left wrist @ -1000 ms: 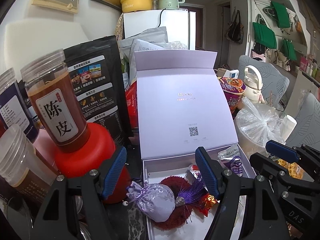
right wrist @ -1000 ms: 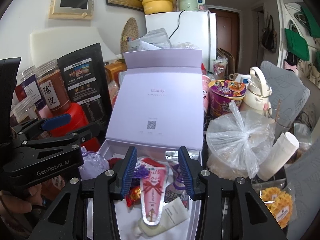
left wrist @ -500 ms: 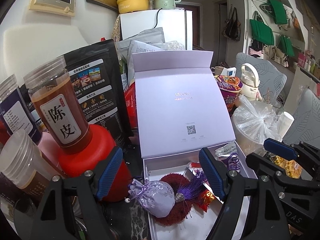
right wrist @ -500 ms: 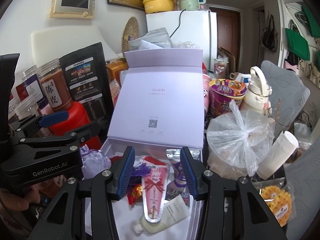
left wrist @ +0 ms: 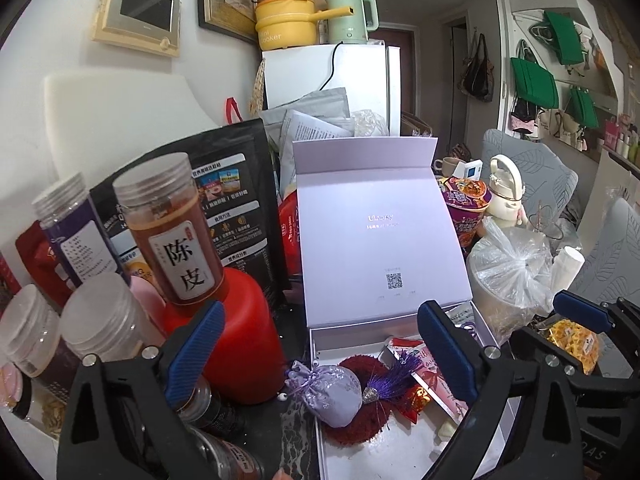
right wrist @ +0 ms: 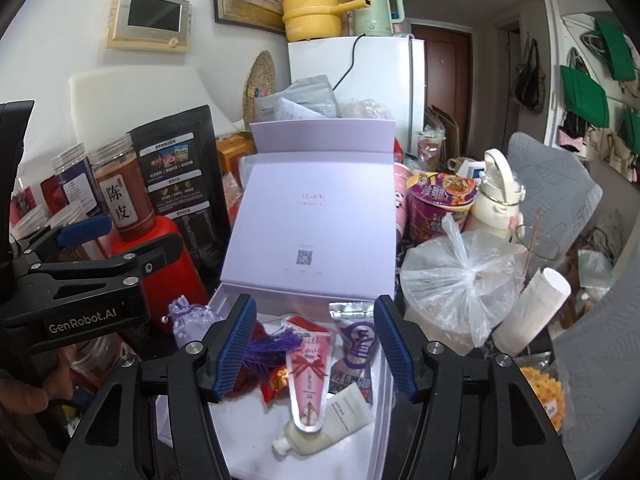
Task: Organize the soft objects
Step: 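Lower the pink squeeze pouch into the box and open the right gripper, then withdraw both grippers from the box toward the snack bag and cable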
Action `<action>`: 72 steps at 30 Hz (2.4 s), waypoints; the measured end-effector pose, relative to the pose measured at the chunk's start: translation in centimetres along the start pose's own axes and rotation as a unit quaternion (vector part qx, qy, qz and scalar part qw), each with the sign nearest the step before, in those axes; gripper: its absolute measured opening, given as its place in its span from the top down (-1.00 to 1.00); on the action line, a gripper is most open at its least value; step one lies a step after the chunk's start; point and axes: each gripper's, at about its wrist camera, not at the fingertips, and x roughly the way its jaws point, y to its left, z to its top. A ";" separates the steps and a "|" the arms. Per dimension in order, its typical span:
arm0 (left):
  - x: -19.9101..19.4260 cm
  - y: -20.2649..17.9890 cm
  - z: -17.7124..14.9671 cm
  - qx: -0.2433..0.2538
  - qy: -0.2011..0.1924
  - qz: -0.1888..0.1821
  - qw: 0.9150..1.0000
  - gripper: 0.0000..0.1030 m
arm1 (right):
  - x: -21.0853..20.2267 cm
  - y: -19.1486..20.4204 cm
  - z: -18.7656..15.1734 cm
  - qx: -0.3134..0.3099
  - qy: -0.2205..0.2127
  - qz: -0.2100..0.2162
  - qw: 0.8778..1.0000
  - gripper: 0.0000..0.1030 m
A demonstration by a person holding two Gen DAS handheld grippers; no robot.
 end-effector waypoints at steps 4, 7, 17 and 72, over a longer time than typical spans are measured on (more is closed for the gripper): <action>-1.8 0.2 0.0 -0.003 -0.009 -0.003 1.000 -0.92 | -1.5 0.5 -0.1 -0.002 -0.006 -0.003 1.000 -0.26; -3.1 0.1 0.0 -0.002 -0.015 0.000 1.000 -0.92 | -3.0 0.8 -0.2 -0.003 -0.012 -0.004 1.000 -0.31; -8.4 0.2 -0.7 -0.002 -0.039 -0.004 0.999 -0.93 | -8.6 1.3 -1.1 0.001 -0.040 -0.013 0.999 -0.41; -20.6 -11.3 -16.4 0.054 -0.004 -0.197 0.979 -0.94 | -26.9 -2.3 -20.7 0.065 -0.039 -0.105 0.992 -0.51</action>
